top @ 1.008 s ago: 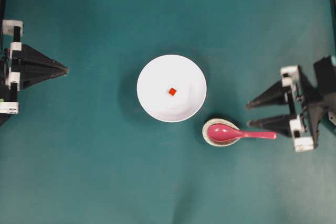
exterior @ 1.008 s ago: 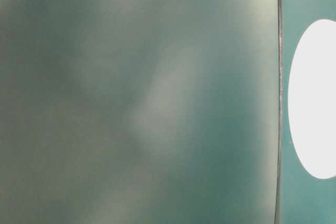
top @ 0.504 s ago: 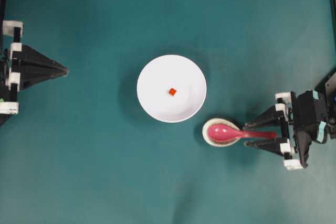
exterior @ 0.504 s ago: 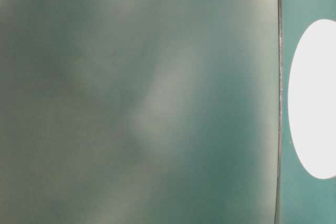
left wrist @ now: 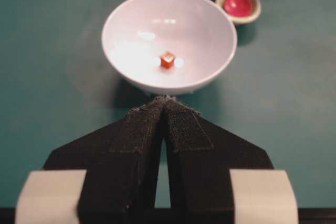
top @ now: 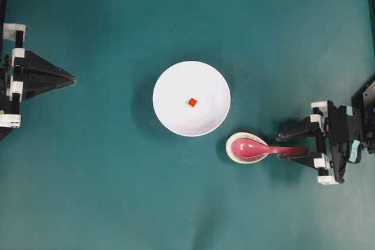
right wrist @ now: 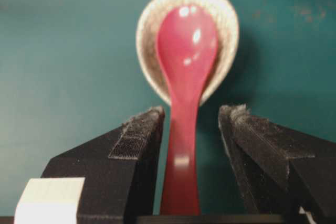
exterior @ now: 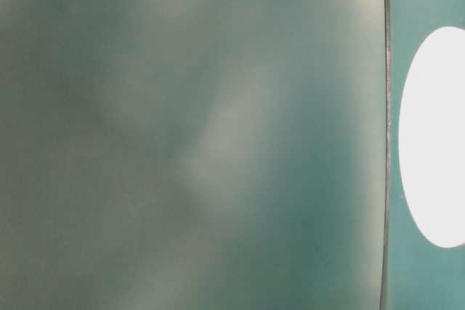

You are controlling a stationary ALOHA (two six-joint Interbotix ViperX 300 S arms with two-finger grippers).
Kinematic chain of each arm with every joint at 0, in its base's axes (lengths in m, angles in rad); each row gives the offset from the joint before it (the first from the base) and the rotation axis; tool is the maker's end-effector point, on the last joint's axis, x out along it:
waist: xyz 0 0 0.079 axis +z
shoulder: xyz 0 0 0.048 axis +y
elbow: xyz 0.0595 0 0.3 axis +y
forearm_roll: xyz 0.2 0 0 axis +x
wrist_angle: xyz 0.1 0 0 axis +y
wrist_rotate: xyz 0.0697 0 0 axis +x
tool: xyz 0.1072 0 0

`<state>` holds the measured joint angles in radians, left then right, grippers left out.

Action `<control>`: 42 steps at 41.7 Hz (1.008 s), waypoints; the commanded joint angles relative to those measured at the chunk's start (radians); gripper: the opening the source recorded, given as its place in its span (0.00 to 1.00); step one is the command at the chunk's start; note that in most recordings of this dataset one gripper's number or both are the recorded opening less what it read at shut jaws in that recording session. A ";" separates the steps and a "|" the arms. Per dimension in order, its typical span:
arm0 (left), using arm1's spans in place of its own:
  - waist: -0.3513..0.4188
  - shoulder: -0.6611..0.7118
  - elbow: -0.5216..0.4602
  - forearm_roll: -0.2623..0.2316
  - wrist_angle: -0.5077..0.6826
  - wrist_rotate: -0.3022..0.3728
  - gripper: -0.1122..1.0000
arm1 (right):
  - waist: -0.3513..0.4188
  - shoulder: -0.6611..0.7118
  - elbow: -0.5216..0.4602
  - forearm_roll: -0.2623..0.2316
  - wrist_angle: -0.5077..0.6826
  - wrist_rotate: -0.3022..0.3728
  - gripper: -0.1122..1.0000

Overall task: Grip the spoon and scoop the red block from the bowl with right arm.
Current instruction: 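Move the right gripper toward the pink spoon handle in the spoon rest, then close the right gripper on the pink spoon handle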

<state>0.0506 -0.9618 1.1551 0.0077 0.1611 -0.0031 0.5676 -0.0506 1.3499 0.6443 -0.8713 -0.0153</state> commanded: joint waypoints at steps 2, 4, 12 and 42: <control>0.003 0.008 -0.023 0.002 -0.006 -0.002 0.10 | 0.006 0.006 -0.014 0.002 0.000 -0.002 0.58; 0.003 0.009 -0.023 0.002 -0.006 -0.002 0.10 | 0.006 0.008 -0.015 0.002 0.002 -0.002 0.58; 0.003 0.008 -0.023 0.002 -0.006 -0.003 0.10 | 0.008 0.009 -0.012 0.002 0.008 -0.003 0.57; 0.002 0.008 -0.023 0.002 -0.006 -0.003 0.10 | 0.006 0.009 -0.025 0.002 0.044 -0.003 0.56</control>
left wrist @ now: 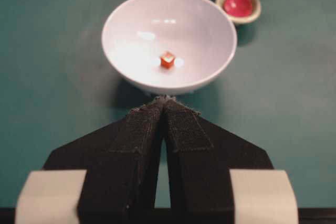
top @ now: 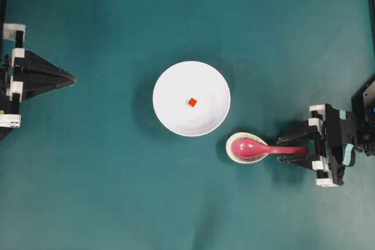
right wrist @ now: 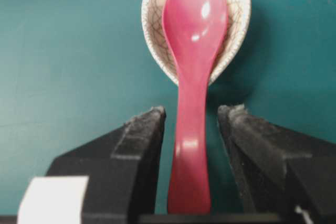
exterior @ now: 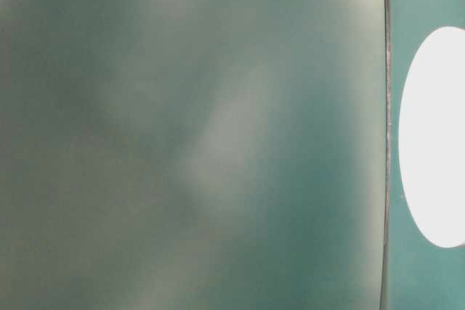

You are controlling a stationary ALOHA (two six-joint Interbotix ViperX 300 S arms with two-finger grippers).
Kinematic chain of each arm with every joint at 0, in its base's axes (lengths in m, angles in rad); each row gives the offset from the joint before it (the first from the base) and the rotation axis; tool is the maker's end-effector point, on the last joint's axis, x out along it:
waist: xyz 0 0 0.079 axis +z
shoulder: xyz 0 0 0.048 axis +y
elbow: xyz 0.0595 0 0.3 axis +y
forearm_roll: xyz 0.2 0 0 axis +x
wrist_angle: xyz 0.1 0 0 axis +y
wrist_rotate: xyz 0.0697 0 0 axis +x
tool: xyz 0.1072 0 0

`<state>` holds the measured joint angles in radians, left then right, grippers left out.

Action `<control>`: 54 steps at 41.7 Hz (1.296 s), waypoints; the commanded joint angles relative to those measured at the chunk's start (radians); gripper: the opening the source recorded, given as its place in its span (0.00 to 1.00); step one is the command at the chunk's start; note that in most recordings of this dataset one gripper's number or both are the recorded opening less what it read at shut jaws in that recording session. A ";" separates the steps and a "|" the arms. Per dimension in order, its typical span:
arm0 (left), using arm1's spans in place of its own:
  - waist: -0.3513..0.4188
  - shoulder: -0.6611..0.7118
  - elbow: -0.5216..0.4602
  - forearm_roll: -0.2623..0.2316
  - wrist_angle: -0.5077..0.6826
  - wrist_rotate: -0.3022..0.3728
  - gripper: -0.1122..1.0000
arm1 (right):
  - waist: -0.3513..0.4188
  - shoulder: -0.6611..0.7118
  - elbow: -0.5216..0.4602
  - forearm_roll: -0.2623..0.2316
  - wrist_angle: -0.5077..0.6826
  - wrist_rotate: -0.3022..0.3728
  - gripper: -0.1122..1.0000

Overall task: Grip the spoon and scoop the red block from the bowl with right arm.
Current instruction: 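Close the right gripper on the pink spoon handle, then lift the pink spoon and carry it over the white bowl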

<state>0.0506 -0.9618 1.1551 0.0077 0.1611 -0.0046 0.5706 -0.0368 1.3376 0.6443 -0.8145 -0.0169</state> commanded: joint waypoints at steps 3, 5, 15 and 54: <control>0.003 0.008 -0.023 0.002 -0.006 -0.002 0.10 | 0.003 -0.005 -0.014 0.002 -0.014 -0.002 0.56; 0.003 0.008 -0.023 0.003 -0.006 0.000 0.10 | 0.003 -0.005 -0.014 0.002 -0.018 -0.002 0.56; 0.003 0.008 -0.021 0.002 -0.006 -0.002 0.10 | 0.003 -0.005 -0.015 0.002 -0.037 -0.003 0.56; 0.003 0.008 -0.020 0.002 0.002 -0.002 0.10 | -0.032 -0.147 -0.009 -0.002 -0.003 -0.055 0.32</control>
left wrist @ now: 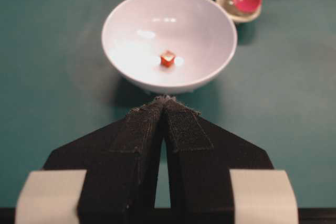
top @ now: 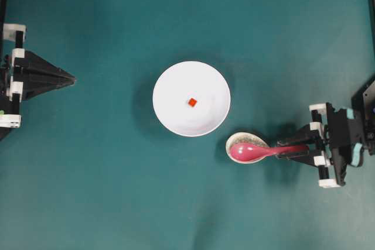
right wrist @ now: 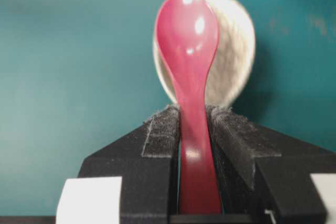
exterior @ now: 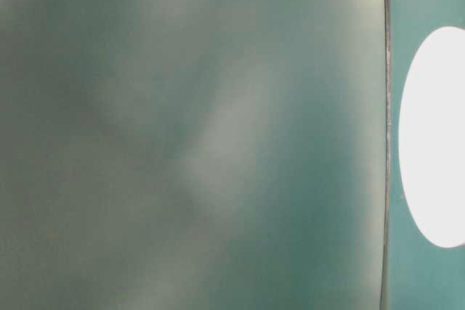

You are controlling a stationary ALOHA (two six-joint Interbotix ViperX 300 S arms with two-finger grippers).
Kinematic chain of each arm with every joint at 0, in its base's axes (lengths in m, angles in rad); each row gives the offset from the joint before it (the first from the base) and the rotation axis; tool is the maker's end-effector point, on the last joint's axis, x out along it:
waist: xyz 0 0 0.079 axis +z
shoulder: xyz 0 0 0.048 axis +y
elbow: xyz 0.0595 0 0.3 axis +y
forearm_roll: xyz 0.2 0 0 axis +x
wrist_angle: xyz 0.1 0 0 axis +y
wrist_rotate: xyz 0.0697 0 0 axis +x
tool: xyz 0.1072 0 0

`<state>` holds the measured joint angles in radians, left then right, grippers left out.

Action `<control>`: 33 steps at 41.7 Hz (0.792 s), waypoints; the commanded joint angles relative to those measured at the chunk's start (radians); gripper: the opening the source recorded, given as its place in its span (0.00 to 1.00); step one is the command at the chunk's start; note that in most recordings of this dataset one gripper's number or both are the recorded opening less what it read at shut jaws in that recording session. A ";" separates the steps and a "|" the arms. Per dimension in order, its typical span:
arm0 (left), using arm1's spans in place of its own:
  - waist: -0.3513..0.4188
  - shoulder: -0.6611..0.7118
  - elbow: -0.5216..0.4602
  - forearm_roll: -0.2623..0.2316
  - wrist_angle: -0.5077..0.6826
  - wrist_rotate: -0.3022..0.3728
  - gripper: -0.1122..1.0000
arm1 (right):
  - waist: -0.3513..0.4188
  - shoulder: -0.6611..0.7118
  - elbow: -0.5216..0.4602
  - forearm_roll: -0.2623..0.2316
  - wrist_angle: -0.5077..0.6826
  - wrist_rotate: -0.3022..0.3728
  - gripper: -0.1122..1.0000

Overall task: Grip the spoon and scoop the red block from the bowl with right arm.
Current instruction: 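Lift the pink spoon and carry it over the white bowl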

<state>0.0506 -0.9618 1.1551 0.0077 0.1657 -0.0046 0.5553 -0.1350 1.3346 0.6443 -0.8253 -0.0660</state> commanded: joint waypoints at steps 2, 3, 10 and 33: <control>0.003 0.008 -0.020 0.002 -0.002 -0.002 0.10 | -0.037 -0.083 -0.009 -0.002 0.029 -0.018 0.32; 0.003 0.008 -0.020 0.002 -0.002 -0.002 0.10 | -0.051 -0.104 -0.009 0.000 0.048 -0.029 0.32; 0.003 0.008 -0.020 0.002 0.002 -0.002 0.10 | -0.138 -0.232 -0.034 0.000 0.183 -0.124 0.32; 0.003 0.008 -0.020 0.002 0.002 -0.002 0.10 | -0.601 -0.503 -0.328 -0.043 0.963 -0.414 0.32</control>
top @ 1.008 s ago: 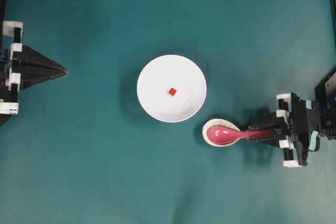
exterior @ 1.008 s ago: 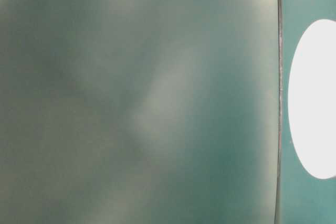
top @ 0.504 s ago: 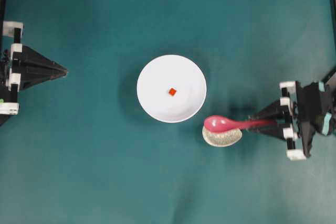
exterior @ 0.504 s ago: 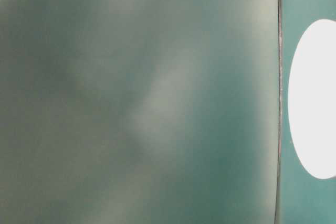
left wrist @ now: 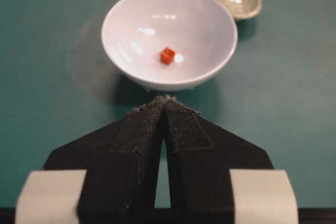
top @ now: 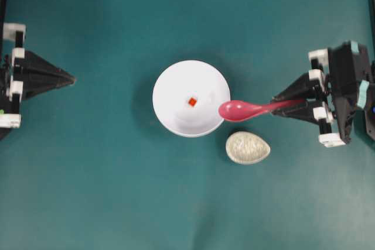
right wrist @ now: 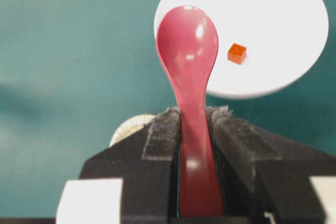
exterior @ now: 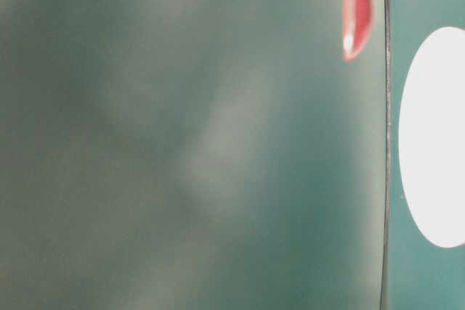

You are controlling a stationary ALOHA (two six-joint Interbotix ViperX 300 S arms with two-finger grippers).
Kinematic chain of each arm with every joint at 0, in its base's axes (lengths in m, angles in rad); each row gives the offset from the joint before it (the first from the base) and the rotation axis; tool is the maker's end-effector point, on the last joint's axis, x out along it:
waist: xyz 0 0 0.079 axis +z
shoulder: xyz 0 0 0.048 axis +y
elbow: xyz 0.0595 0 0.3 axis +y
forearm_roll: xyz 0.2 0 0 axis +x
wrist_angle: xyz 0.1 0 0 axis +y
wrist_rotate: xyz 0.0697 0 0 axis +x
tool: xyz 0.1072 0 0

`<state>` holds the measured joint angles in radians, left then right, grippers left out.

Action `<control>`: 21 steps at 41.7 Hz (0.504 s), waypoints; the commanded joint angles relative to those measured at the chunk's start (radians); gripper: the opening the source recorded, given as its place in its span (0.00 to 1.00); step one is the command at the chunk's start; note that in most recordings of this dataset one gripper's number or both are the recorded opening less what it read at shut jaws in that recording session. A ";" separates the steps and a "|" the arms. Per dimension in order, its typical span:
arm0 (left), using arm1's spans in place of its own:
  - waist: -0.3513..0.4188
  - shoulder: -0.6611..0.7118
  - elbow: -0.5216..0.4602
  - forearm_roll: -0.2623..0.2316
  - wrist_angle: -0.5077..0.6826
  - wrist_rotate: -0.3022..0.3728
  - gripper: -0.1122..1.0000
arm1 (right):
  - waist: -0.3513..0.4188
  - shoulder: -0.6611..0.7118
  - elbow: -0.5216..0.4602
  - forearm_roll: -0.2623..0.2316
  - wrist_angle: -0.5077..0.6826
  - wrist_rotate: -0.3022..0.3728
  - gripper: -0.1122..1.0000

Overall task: Grip the spoon and scoop the red block from the bowl with right arm.
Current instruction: 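Lift the pink spoon and carry it over the white bowl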

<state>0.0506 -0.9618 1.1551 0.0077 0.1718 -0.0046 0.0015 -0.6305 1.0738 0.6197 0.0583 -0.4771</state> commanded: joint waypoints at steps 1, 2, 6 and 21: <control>0.003 0.008 -0.018 0.002 -0.003 -0.002 0.10 | -0.060 -0.006 -0.078 -0.023 0.098 -0.003 0.32; 0.003 0.008 -0.018 0.002 -0.005 0.000 0.10 | -0.071 -0.006 -0.089 -0.028 0.117 -0.003 0.32; 0.003 0.003 -0.015 0.002 -0.005 -0.002 0.10 | -0.117 0.002 -0.140 -0.057 0.183 -0.003 0.32; 0.003 -0.002 -0.009 0.002 0.005 0.003 0.10 | -0.204 0.080 -0.298 -0.078 0.359 0.005 0.32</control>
<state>0.0506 -0.9664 1.1566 0.0077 0.1779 -0.0031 -0.1994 -0.5706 0.8314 0.5430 0.3820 -0.4755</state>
